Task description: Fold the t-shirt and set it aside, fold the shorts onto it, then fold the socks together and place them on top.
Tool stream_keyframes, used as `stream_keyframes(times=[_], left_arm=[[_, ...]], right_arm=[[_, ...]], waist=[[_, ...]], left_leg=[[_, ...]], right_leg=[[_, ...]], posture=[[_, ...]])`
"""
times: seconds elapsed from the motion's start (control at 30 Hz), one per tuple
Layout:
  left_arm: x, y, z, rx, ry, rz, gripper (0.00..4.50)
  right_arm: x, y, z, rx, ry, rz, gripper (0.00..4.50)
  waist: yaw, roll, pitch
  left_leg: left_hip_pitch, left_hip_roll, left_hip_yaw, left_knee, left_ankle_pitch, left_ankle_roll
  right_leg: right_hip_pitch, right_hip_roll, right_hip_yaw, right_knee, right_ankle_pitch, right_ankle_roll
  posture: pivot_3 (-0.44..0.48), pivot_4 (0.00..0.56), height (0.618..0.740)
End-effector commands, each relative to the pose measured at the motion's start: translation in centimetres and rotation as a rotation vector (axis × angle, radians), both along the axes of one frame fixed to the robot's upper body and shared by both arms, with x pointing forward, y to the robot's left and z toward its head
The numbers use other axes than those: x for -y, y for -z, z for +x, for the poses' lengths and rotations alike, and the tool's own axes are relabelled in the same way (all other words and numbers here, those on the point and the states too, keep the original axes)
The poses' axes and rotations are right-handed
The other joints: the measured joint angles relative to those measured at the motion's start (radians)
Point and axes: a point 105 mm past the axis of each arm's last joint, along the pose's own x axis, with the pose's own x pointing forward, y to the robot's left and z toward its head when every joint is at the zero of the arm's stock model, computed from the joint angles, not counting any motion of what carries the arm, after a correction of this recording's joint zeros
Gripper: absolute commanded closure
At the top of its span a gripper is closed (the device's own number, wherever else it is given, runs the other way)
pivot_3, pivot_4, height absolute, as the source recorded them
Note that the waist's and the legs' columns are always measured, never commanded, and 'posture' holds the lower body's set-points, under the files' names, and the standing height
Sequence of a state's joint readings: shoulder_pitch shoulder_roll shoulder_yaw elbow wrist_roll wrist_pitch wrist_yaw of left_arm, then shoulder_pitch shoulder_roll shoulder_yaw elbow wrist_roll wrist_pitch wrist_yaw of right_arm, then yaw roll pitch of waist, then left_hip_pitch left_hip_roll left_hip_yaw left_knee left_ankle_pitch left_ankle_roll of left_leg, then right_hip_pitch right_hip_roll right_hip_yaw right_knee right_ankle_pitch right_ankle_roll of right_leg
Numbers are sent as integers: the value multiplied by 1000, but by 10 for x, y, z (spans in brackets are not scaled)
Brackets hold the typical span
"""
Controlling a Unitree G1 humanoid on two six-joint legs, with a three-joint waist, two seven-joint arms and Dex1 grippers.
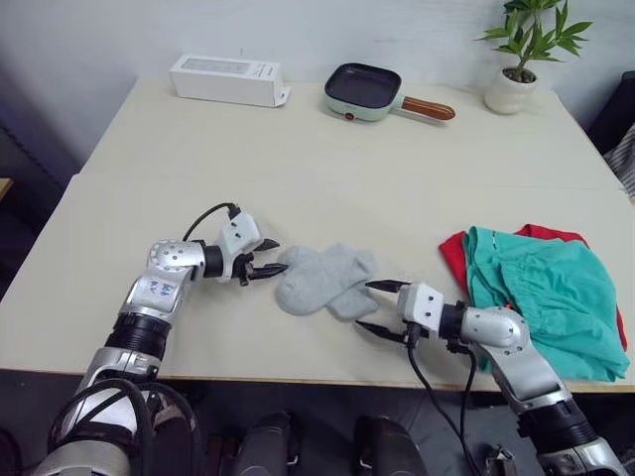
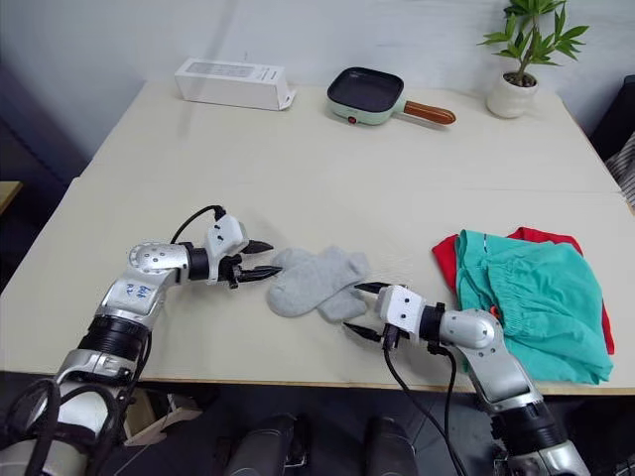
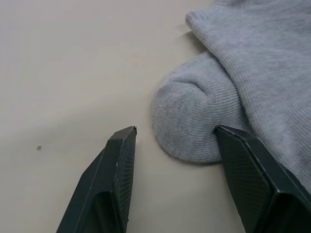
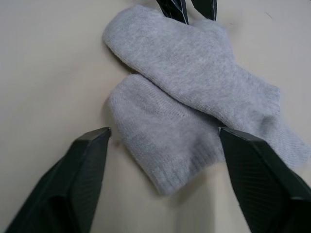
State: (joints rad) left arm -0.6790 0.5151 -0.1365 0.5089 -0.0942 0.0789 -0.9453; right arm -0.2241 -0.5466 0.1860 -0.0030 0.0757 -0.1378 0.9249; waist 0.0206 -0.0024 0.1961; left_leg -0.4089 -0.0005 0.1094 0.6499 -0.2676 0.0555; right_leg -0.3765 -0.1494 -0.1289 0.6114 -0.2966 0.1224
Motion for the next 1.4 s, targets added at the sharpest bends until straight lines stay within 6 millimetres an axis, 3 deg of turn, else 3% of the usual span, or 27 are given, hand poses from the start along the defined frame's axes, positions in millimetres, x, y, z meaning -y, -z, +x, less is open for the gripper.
stream_keyframes(times=[0.03, 0.13, 0.2, 0.23, 0.4, 0.43, 0.53, 0.67, 0.9, 1.0, 1.1, 1.2, 1.27, 1.37, 1.4], left_arm=[[8, -5, 3, 12, 37, -26, 1766], [12, 0, -1, -17, 75, -18, 1766], [12, 2, -2, -27, 79, -19, 2398], [11, 3, -3, -33, 84, -19, 2698], [7, 1, -15, -89, 61, -99, 4335], [7, -3, -20, -108, 47, -147, 4437], [2, -1, -40, -170, 16, -206, 4437], [-7, 16, -69, -184, -13, -97, 4437], [-9, 13, -79, -170, -115, -143, 4437], [-11, 12, -91, -235, -112, -168, 3789], [-25, 10, -102, -267, -154, -125, 2882], [-37, 15, -129, -388, -154, -49, 2035], [-35, 16, -148, -487, -157, -35, 1389], [-23, 10, -148, -540, -206, -122, 425], [-18, 12, -145, -556, -232, -143, 195]], right_arm=[[-5, -3, 3, 38, -16, 8, 2494], [-5, -2, 5, 41, -15, 10, 3590], [-5, -3, 7, 46, -18, 10, 4346], [-4, -4, 8, 51, -19, 9, 4500], [3, -6, 15, 75, -41, -22, 4500], [5, -6, 17, 86, -55, -38, 4500], [10, -7, 22, 106, -106, -71, 4500], [13, -7, 29, 122, -164, -99, 4500], [9, -1, 26, 16, -237, -61, 4500], [8, -3, 22, 7, -248, -41, 3792], [17, -10, 17, -36, -266, -30, 2802], [28, -17, 7, -111, -306, -41, 1882], [38, -29, 9, -206, -288, -13, 1186], [44, -43, 22, -348, -231, 29, 126], [43, -45, 30, -405, -191, 45, 0]], waist=[[0, 0, 0], [-2, 0, 0], [-5, 0, 0], [-6, 0, 0], [-19, 0, 0], [-23, 0, 0], [-34, 0, 0], [-48, -1, 0], [-47, -1, 0], [-48, -1, 0], [-48, -1, 0], [-50, 0, 1], [-49, 1, 1], [-47, 2, 2], [-46, 2, 2]], left_leg=[[0, 0, 0, 0, 0, 0], [0, 0, 0, 0, 1, 0], [0, 0, 1, 1, 1, 0], [0, 0, 1, 1, 1, 0], [1, 0, 0, 1, 1, 0], [1, 0, 0, 1, 1, 0], [1, 0, 0, 1, 1, 0], [2, 1, 0, -1, 1, -1], [3, 2, -1, 0, 1, -2], [3, 3, -1, -1, 0, -4], [3, 4, -1, -2, -1, -5], [3, 5, -1, -2, -1, -6], [4, 6, 0, -2, -4, -11], [4, 6, 0, -1, -5, -11], [4, 6, 0, 0, -4, -11]], right_leg=[[0, 0, 0, 1, 0, 0], [0, 0, 0, 1, 0, 0], [0, 0, 0, 2, 0, 0], [0, 0, 0, 2, 0, 0], [0, 0, 0, 3, 0, 0], [0, 0, 0, 4, 0, 0], [0, 0, 1, 6, 0, 0], [1, 0, 1, 6, 0, 0], [2, -3, 11, 2, 0, -1], [2, -3, 12, 2, 0, -1], [1, -2, 12, 2, -1, -2], [1, -2, 12, 1, -1, -3], [1, -2, 12, 0, -2, -4], [1, -3, 13, 0, -2, -4], [1, -2, 13, 0, -2, -4]], posture=[[0, 150, 740], [0, 150, 740], [0, 150, 740], [0, 150, 740], [0, 150, 740], [0, 150, 740], [0, 150, 740], [0, 150, 740], [0, 150, 740], [0, 150, 740], [0, 150, 740], [0, 150, 740], [0, 150, 740], [0, 150, 740], [0, 150, 740]])
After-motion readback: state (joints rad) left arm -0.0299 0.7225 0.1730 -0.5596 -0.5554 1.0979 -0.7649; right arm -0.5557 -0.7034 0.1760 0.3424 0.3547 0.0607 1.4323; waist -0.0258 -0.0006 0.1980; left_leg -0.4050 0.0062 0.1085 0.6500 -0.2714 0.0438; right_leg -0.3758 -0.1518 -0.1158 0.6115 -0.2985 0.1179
